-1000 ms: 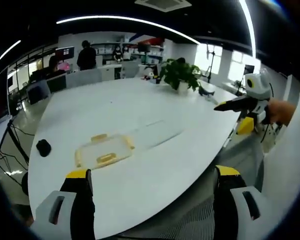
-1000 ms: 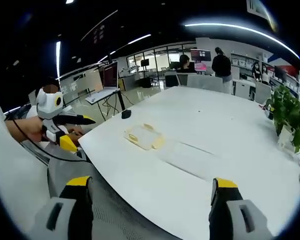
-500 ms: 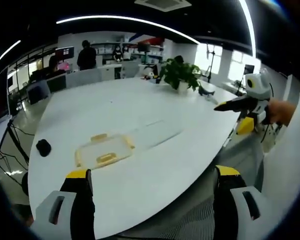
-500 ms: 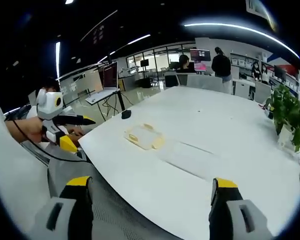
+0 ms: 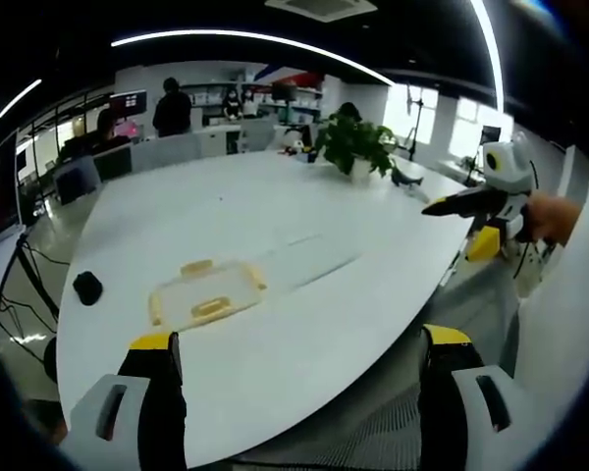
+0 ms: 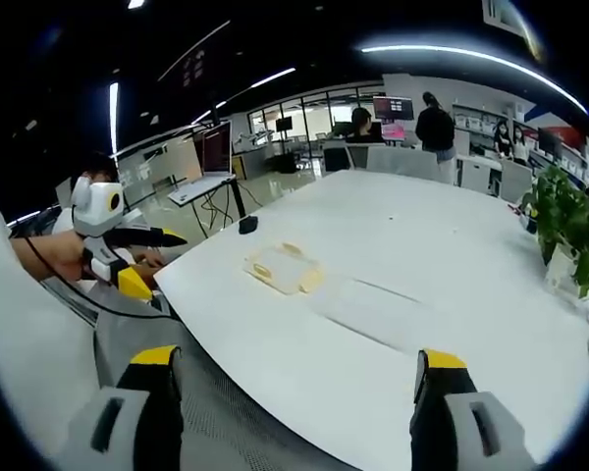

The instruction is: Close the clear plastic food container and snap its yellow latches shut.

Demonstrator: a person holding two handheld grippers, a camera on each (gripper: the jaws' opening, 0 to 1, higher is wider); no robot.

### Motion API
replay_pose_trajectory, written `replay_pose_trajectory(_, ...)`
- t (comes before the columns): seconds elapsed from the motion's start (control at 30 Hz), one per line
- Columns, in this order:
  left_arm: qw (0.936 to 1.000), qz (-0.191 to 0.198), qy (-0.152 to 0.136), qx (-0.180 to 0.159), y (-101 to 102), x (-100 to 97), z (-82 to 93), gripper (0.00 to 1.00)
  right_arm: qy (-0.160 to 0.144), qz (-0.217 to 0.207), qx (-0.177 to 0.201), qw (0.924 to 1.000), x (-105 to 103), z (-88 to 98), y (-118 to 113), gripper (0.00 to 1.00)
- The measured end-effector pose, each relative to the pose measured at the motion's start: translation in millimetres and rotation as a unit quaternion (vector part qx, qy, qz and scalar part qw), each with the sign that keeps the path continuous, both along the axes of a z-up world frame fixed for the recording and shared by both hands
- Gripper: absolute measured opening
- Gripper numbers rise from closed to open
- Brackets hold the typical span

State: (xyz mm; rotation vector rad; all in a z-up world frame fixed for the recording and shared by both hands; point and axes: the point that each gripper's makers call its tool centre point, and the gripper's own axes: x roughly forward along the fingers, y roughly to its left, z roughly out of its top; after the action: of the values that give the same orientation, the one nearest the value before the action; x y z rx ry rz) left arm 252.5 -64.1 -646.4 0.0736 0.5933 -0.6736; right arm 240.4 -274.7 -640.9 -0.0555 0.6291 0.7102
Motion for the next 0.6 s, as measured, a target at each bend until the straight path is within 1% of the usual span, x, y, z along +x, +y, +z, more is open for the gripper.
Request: replay_pose_trajectory(0.6,1.0000,-0.001,-0.006,0.001,2.1,3.7,4.2,0.99,-0.014,0.005,-0.004,0.9999,3.1,5.0,0.5,0.99)
